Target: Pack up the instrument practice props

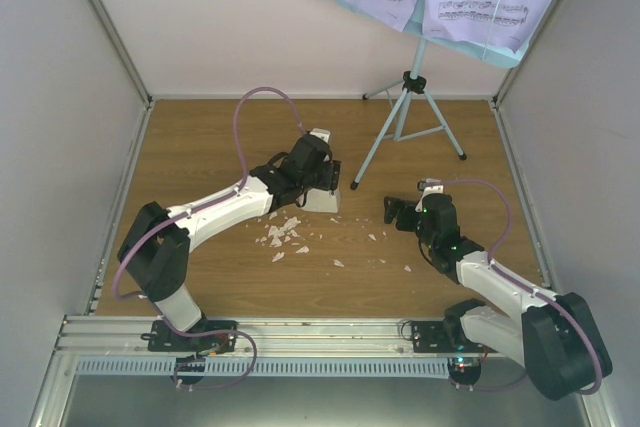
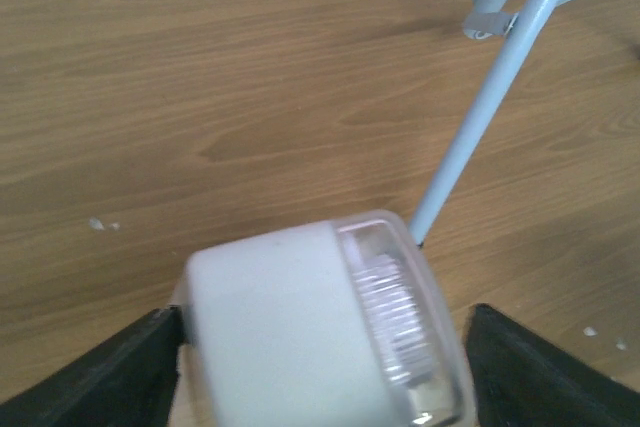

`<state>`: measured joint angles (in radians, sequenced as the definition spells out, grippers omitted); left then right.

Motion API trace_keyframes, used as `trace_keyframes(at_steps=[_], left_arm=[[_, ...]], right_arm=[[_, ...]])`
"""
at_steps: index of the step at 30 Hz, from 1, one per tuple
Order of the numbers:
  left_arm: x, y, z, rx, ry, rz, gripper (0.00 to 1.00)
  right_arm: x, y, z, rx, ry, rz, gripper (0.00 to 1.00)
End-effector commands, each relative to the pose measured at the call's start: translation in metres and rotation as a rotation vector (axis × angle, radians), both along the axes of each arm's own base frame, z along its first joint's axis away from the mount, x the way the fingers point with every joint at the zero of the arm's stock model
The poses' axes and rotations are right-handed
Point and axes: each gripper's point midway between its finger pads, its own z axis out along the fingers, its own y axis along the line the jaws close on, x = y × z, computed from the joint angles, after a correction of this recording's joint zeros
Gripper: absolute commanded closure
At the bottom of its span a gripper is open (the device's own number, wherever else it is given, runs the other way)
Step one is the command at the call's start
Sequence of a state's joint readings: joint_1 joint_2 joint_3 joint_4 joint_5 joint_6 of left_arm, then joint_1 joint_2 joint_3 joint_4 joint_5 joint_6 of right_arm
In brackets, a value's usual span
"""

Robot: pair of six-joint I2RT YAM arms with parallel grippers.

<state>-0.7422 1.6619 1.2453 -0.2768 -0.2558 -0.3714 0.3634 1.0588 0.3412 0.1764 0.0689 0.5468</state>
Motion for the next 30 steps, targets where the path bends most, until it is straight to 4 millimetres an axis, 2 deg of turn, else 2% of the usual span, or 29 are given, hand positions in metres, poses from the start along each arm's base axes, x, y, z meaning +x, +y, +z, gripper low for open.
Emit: trace_keyframes(at_steps=[1, 6, 9, 12, 17, 21, 25, 30], left_arm=[[0.010, 0.003, 0.020, -0.044, -0.083, 0.014, 0.34], [0.003, 0.015, 0.026, -0.088, -0.093, -0.013, 0.51], [0.001, 0.026, 0.032, -0.088, -0.101, -0.020, 0.54], [0.003, 0.049, 0.043, -0.054, -0.115, -0.003, 0.54], [0.007, 0.114, 0.055, 0.033, -0.112, 0.000, 0.55], [0.008, 0.182, 0.050, 0.096, -0.053, 0.062, 0.57], [0.005, 0.220, 0.046, 0.091, -0.066, 0.030, 0.58], [0.009, 0.277, 0.053, 0.078, -0.122, 0.112, 0.59]], right_arm=[[-0.002, -0.004, -0.004, 0.011, 0.010, -0.016, 0.00], [-0.004, -0.006, -0.005, 0.011, 0.006, -0.023, 0.01], [-0.003, -0.007, -0.004, 0.007, 0.004, -0.023, 0.00], [-0.003, -0.007, -0.002, 0.004, -0.001, -0.026, 0.00], [-0.004, -0.010, 0.003, -0.006, -0.019, -0.033, 0.00], [-0.007, -0.013, 0.006, -0.007, -0.039, -0.040, 0.00], [-0.008, -0.013, 0.008, 0.008, -0.054, -0.041, 0.00], [-0.008, -0.012, 0.011, 0.011, -0.065, -0.036, 0.00]])
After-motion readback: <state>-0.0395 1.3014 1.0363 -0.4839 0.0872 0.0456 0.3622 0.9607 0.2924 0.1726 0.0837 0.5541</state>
